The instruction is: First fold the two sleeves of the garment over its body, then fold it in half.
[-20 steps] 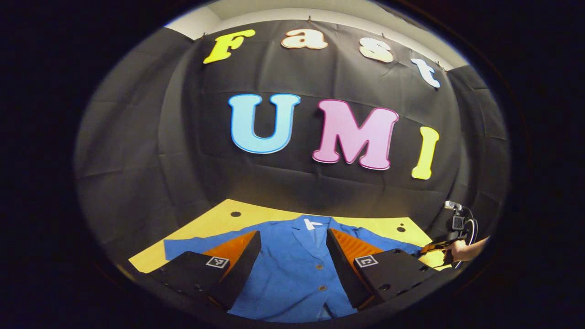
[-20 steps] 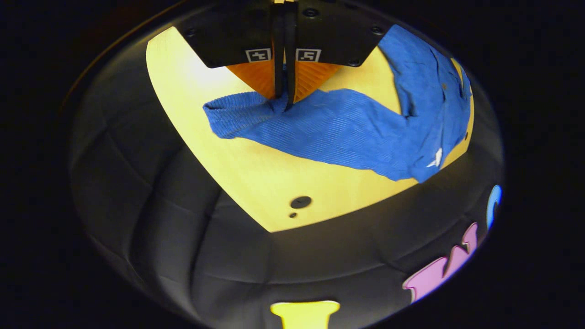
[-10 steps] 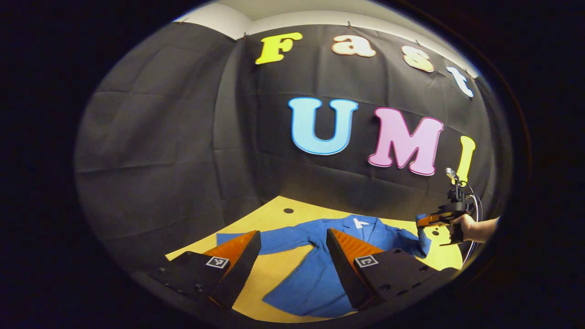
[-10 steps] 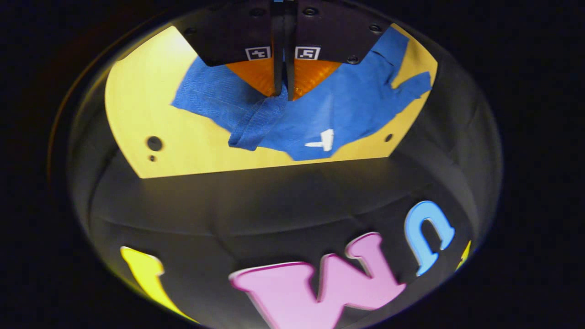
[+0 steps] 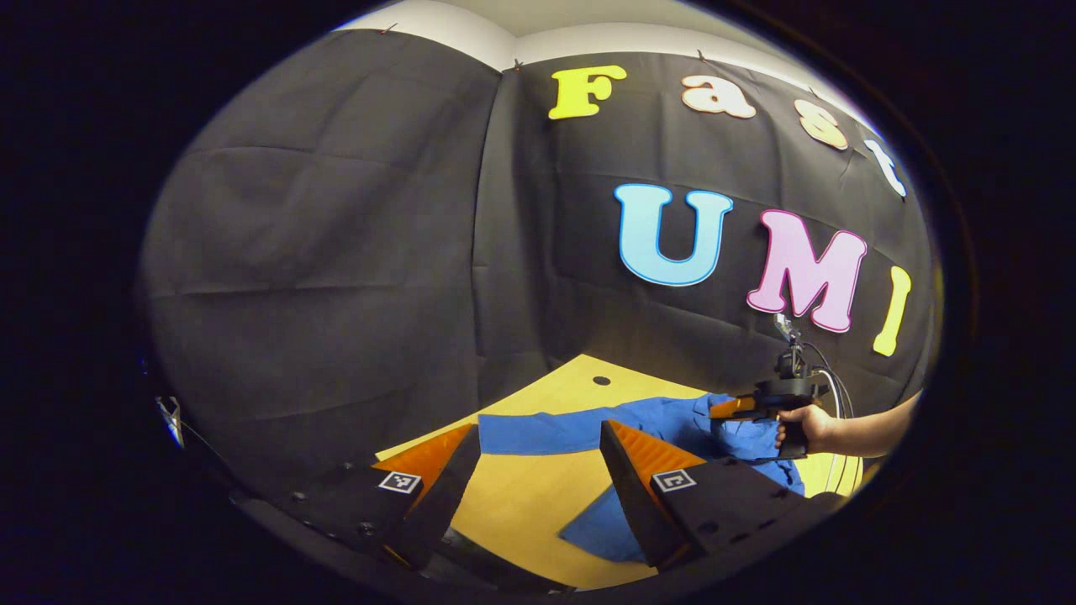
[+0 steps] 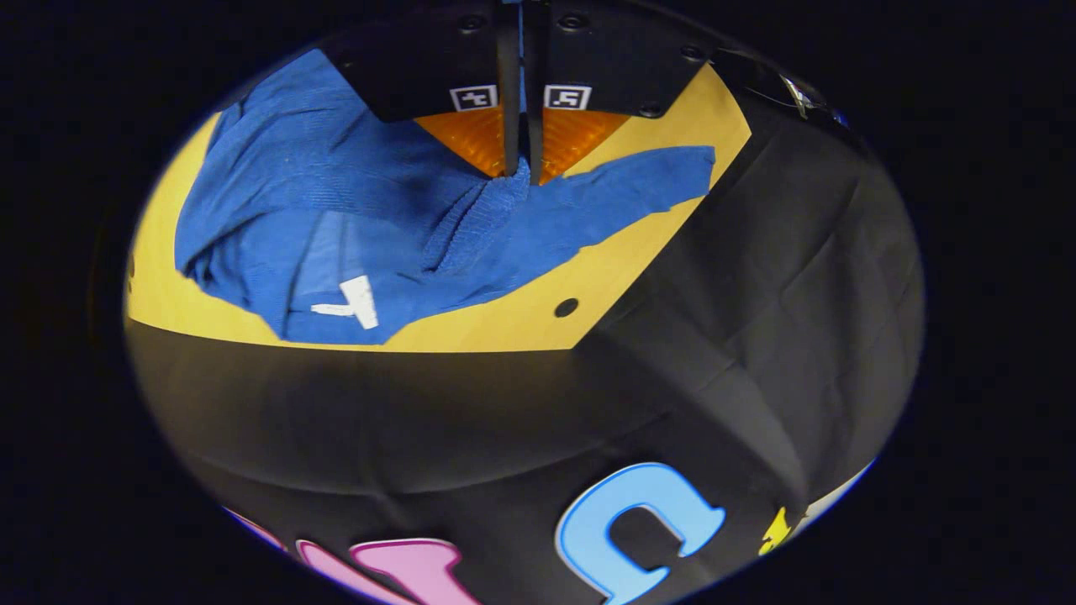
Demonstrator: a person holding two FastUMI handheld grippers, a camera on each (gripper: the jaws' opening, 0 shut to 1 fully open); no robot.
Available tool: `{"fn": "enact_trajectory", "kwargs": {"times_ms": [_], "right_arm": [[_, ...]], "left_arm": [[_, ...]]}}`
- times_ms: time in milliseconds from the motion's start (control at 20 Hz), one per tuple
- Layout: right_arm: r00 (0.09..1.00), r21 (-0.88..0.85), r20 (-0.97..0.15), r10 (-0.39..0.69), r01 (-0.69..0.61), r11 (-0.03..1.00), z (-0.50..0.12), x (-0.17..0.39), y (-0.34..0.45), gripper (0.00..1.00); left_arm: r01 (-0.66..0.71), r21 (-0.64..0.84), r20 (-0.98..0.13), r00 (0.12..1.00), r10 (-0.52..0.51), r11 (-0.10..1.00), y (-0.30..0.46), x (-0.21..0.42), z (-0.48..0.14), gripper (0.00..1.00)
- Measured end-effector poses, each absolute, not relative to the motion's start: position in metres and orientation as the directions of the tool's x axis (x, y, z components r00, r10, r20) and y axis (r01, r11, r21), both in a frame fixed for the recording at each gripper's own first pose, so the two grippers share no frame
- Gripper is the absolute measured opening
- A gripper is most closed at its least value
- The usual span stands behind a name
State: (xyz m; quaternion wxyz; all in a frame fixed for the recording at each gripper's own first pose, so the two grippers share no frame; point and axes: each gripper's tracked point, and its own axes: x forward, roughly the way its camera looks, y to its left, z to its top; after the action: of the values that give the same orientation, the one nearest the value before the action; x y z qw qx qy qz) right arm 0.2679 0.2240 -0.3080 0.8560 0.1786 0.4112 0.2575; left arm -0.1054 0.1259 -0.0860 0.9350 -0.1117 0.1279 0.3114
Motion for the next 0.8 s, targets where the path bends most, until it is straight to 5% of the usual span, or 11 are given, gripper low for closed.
{"fn": "enact_trajectory", "kwargs": {"times_ms": [200, 350, 550, 800], "right_arm": [[0.548, 0.493, -0.645, 0.532, -0.233, 0.838, -0.309, 0.262, 0.221, 0.87], [0.616, 0.438, -0.643, 0.456, -0.193, 0.878, -0.288, 0.248, 0.187, 0.98], [0.72, 0.292, -0.602, 0.345, -0.203, 0.935, -0.238, 0.205, 0.116, 0.98], [0.844, 0.108, -0.496, 0.206, -0.176, 0.979, -0.159, 0.135, 0.037, 0.98]], "left_arm": [[-0.612, -0.139, -0.326, 0.771, 0.548, 0.779, 0.134, -0.118, -0.098, 0.82], [-0.601, -0.164, -0.332, 0.78, 0.53, 0.782, 0.145, -0.114, -0.114, 0.82], [-0.583, -0.147, -0.379, 0.78, 0.499, 0.799, 0.184, -0.081, -0.151, 0.82], [-0.587, -0.021, -0.609, 0.649, 0.455, 0.809, 0.253, -0.029, -0.23, 0.85]]}}
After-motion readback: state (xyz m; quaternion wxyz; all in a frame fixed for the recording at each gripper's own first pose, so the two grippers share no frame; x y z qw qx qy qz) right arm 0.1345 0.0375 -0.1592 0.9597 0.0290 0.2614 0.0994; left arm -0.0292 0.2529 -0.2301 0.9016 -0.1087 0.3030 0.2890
